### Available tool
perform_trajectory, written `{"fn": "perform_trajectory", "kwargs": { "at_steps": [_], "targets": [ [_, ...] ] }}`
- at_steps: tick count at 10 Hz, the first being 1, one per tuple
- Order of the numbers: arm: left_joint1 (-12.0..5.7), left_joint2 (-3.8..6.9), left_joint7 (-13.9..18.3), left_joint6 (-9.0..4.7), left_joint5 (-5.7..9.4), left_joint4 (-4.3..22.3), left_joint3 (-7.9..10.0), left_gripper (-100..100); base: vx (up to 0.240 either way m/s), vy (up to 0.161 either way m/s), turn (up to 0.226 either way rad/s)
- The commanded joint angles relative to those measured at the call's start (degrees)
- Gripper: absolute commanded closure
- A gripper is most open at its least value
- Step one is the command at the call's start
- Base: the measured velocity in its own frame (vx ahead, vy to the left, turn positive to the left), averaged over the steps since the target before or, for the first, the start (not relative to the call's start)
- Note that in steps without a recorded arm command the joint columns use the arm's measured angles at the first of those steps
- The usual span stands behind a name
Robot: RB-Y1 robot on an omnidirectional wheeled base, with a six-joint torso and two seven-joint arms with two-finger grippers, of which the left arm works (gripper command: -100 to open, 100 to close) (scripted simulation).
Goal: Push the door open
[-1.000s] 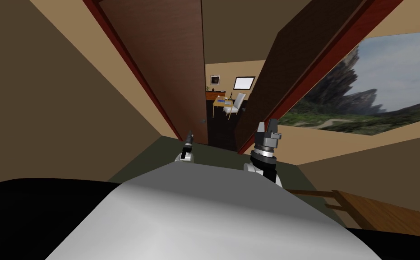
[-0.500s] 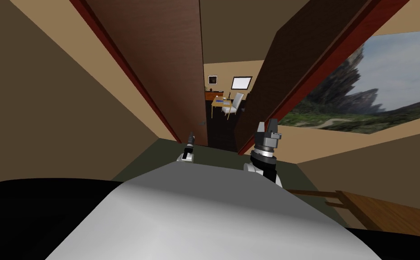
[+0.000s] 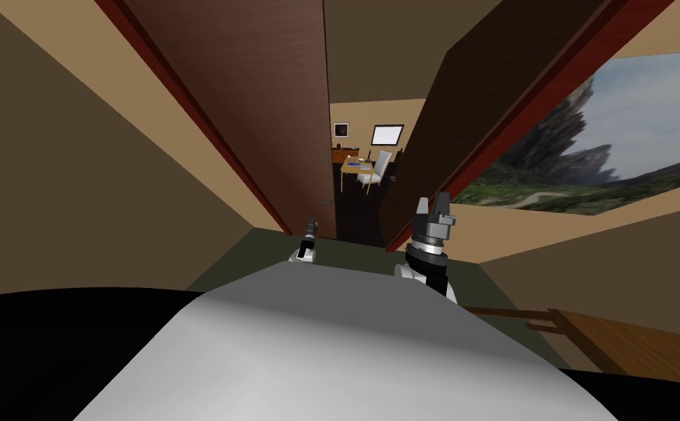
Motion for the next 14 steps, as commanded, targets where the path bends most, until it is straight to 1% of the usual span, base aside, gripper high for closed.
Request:
{"fn": "perform_trajectory", "kwargs": {
  "at_steps": [1,3,5,6,7,8,9,10,14],
  "targets": [
    [-0.92,-0.41,0.30,-0.33,-0.08,2.68,-0.11,-100,0.094,0.068,-0.091],
    [-1.94,-0.70,0.48,-0.79,-0.11,5.18,-0.13,-100,0.104,0.076,-0.071],
    [-3.59,-1.28,0.79,-1.53,-0.15,9.25,-0.15,-100,0.102,0.104,-0.088],
    [-4.24,-1.54,0.91,-1.82,-0.17,10.86,-0.16,-100,0.093,0.114,-0.069],
    [-5.31,-2.01,1.10,-2.30,-0.20,13.50,-0.18,-100,0.147,0.119,-0.117],
    [-5.88,-2.31,1.21,-2.56,-0.21,14.90,-0.19,-100,0.175,0.108,-0.095],
    [-5.12,-2.15,1.08,-2.37,-0.24,13.44,-0.23,-100,0.074,0.046,-0.017],
    [-5.11,-1.58,1.10,-2.37,-0.17,13.56,-0.12,-100,0.104,0.014,-0.022],
    [-5.04,-0.84,1.05,-2.63,0.05,13.82,0.23,-100,0.198,-0.004,-0.027]
  ]
}}
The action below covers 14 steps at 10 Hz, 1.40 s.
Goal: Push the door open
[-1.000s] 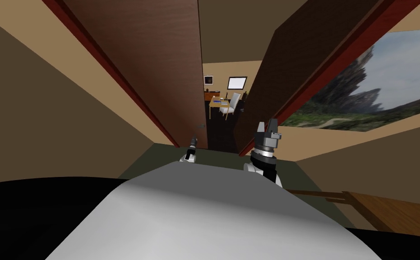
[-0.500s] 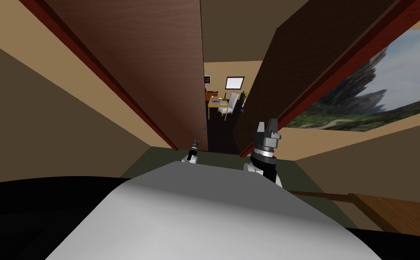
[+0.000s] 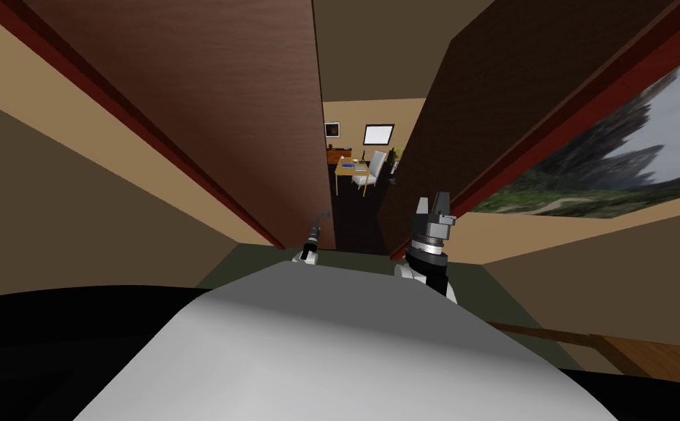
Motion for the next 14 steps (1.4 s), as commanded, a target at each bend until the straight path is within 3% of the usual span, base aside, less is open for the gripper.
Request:
{"fn": "perform_trajectory", "kwargs": {
  "at_steps": [1,6,7,8,13,14],
  "targets": [
    [-0.14,0.10,-0.05,-0.30,0.13,0.47,0.20,-100,0.176,0.019,-0.027],
    [-0.05,-0.92,-0.12,-0.65,0.42,0.81,0.66,-100,0.196,0.012,-0.026],
    [-0.10,-0.72,-0.10,-0.64,0.39,0.86,0.61,-100,0.081,0.011,-0.004],
    [-0.10,-0.72,-0.10,-0.64,0.39,0.86,0.61,100,-0.010,-0.003,0.004],
    [-0.10,-0.72,-0.10,-0.64,0.39,0.86,0.61,100,-0.014,-0.001,0.000],
    [0.03,-0.03,-0.35,-0.51,0.83,0.98,1.35,100,0.099,-0.044,0.021]
  ]
}}
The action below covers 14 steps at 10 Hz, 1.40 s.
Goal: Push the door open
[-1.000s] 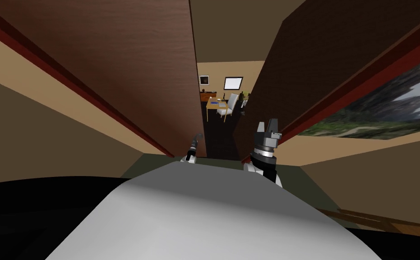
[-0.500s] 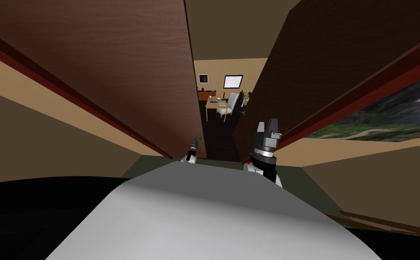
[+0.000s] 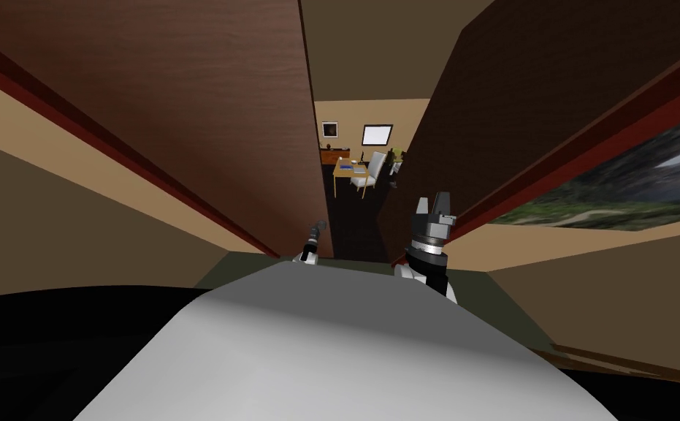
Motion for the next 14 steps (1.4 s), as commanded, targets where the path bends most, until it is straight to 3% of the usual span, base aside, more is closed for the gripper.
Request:
{"fn": "perform_trajectory", "kwargs": {
  "at_steps": [1,4,5,12,13,14],
  "targets": [
    [-0.29,0.71,-0.28,-0.35,0.49,0.16,0.85,100,0.165,-0.045,0.054],
    [-0.22,1.52,-0.67,-0.35,1.25,0.20,2.09,100,0.163,-0.036,0.028],
    [-0.22,1.52,-0.67,-0.35,1.25,1.56,2.09,100,0.151,-0.037,0.029],
    [-0.04,2.85,-1.63,-0.33,3.13,-0.75,5.17,100,0.152,-0.045,0.049],
    [-0.04,2.85,-1.63,-0.33,3.13,0.30,5.17,100,0.050,-0.003,-0.015],
    [0.03,3.21,-2.02,-0.33,3.90,0.33,6.43,100,0.127,-0.049,0.046]
  ]
}}
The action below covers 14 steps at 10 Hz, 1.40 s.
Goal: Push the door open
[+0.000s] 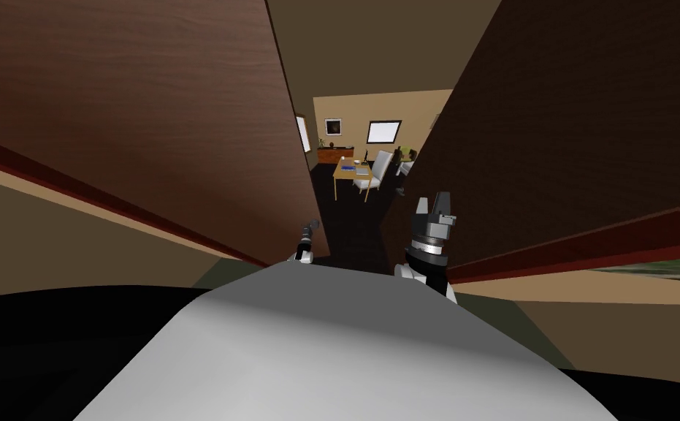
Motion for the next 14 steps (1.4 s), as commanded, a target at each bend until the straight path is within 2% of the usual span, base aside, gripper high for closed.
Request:
{"fn": "perform_trajectory", "kwargs": {
  "at_steps": [1,9,11,12,14],
  "targets": [
    [0.37,0.94,-0.32,-0.07,0.73,-0.09,1.34,100,0.175,-0.078,0.090],
    [0.64,1.63,-1.77,-0.05,3.57,0.06,5.99,100,0.178,-0.064,0.072],
    [0.64,1.63,-1.77,-0.05,3.57,0.06,5.99,100,0.086,-0.018,0.007],
    [0.70,1.69,-2.10,-0.04,4.21,0.09,7.04,100,0.118,-0.057,0.032],
    [0.74,1.71,-2.31,-0.04,4.63,0.11,7.73,100,0.159,-0.067,0.079]
  ]
}}
